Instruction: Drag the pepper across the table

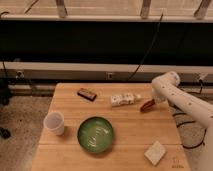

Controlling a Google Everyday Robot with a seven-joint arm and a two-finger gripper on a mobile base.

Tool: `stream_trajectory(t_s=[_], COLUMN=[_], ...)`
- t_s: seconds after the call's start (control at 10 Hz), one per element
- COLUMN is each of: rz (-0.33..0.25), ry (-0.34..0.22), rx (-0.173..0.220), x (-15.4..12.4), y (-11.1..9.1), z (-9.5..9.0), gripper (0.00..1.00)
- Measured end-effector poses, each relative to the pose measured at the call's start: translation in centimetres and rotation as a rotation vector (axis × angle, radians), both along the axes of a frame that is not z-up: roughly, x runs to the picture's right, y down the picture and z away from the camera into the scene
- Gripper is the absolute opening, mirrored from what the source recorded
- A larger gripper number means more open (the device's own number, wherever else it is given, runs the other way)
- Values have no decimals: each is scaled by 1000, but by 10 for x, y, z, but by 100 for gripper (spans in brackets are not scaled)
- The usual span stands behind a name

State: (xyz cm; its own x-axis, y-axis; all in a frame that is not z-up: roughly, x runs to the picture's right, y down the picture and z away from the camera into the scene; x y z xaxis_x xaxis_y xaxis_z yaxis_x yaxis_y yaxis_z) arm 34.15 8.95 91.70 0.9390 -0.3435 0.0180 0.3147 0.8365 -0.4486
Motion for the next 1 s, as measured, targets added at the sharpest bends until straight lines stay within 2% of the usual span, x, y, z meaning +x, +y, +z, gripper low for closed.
stream_trajectory(t_s=[0.4, 1.0], rz=[-14, -3], ry=[29, 59], rx=[5, 1], x=[11, 27], y=[-7, -12], z=[9, 20], gripper=[0, 0])
